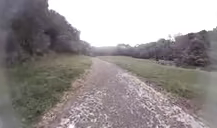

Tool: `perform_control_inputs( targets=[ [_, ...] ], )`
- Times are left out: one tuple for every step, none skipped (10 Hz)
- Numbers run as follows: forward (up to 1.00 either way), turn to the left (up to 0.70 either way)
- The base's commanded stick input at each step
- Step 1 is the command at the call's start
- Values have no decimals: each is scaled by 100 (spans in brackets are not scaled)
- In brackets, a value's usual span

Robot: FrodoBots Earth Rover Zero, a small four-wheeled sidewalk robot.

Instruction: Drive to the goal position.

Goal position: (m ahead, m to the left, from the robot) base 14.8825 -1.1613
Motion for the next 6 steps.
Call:
perform_control_inputs(
  targets=[
    [85,0],
    [85,0],
    [85,0],
    [85,0],
    [85,0],
    [85,0]
  ],
)
